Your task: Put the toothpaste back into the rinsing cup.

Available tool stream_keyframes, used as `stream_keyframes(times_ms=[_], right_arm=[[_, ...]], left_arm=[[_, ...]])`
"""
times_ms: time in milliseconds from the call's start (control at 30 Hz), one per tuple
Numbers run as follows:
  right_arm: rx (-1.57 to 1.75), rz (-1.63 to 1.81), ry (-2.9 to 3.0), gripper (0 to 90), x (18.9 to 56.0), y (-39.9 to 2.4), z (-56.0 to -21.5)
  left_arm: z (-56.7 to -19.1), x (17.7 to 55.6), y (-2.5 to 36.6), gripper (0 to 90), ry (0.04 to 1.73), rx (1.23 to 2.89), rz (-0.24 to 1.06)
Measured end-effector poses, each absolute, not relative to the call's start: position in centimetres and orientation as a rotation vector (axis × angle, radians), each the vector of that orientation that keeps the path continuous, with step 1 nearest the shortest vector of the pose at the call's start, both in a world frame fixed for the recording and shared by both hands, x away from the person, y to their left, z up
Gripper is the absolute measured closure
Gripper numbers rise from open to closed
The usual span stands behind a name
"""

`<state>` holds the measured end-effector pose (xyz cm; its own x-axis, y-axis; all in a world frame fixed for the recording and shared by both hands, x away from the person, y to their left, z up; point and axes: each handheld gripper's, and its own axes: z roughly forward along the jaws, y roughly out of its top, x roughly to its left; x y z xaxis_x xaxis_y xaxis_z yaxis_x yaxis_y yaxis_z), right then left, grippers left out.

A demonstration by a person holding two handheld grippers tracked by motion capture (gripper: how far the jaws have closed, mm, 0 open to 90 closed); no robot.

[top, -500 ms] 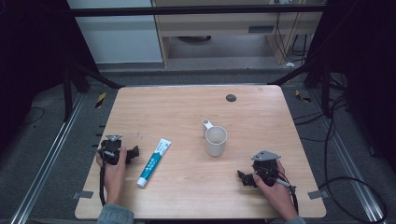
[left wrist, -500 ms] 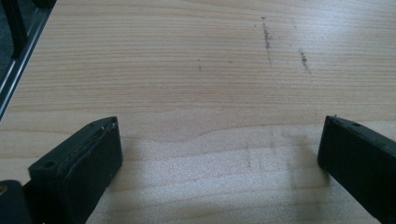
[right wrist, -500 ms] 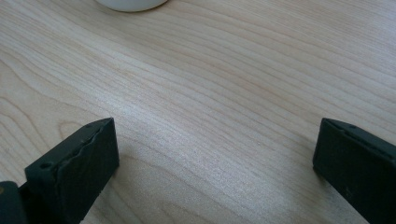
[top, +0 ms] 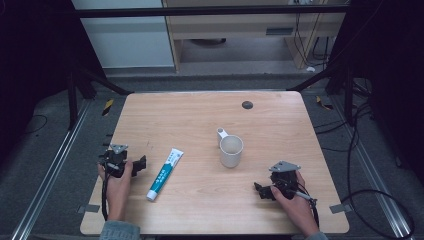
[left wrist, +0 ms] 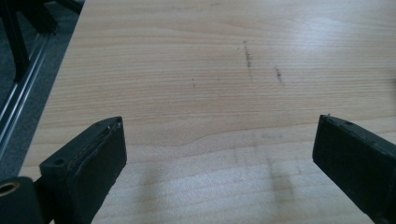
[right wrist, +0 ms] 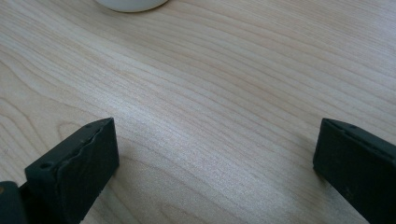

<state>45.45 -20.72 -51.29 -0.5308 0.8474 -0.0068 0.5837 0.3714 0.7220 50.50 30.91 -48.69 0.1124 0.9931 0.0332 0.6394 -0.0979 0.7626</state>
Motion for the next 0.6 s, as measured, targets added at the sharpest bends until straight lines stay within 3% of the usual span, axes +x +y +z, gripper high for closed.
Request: stream_keyframes(times_ms=[600], right_arm=[[1.258,0.957,2.254,0.4,45.6,-20.7,-51.3]], left_arm=[[-43.4,47.8,27.4,5.2,1.412,1.952,0.768]])
